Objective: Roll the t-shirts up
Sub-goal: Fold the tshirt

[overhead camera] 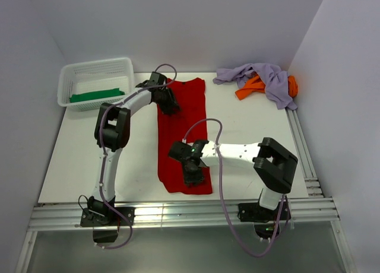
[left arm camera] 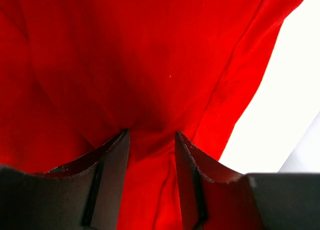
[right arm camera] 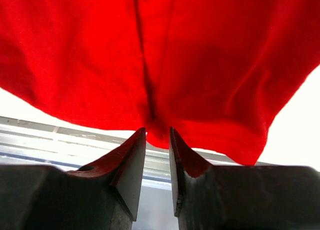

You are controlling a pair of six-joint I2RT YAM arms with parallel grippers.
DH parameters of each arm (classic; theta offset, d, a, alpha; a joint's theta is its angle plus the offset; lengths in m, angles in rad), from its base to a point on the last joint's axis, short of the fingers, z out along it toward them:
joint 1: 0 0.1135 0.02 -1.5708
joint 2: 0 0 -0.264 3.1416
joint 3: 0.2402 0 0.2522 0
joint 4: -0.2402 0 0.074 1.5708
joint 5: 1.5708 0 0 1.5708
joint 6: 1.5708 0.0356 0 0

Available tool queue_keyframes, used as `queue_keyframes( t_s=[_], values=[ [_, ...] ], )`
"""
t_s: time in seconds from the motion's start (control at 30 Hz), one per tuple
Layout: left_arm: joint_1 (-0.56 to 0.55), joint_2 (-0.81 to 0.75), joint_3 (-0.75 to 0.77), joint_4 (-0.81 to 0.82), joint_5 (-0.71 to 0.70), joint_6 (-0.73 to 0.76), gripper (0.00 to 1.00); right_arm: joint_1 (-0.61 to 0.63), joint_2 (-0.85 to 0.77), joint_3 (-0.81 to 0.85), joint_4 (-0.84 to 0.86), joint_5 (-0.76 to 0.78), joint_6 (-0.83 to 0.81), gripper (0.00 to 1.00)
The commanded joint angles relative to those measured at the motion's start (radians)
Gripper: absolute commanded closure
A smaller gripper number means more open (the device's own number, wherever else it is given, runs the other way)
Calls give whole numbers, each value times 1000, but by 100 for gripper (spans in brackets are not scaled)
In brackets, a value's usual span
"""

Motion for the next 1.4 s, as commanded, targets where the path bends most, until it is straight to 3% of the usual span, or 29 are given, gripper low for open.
queue_keyframes(
  t_s=[0.0,0.3,0.47,0.67,0.9,0.93,1.03,1.07,1.37],
  values=[
    [-2,27,44,3,-25,25,53,8,25,-1,-11,39,15,68],
    [-2,36,43,-1,-31,21,54,9,45,-7,13,31,6,76],
    [-2,47,64,-17,-37,22,54,18,25,8,27,24,-11,100],
    [0,56,86,-27,-40,16,54,73,41,86,-60,59,-40,100],
    [-2,59,90,-31,-49,13,54,98,31,60,-67,21,-48,100],
    [-2,59,90,-33,-49,11,54,100,34,56,-62,20,-50,99],
    [-2,56,83,-30,-46,8,54,103,41,46,-56,5,-51,81],
    [-2,47,77,-27,-45,8,54,103,22,43,-47,7,-50,70],
    [-2,-26,60,-28,-2,2,47,89,-148,74,-28,48,-47,60]
  ],
)
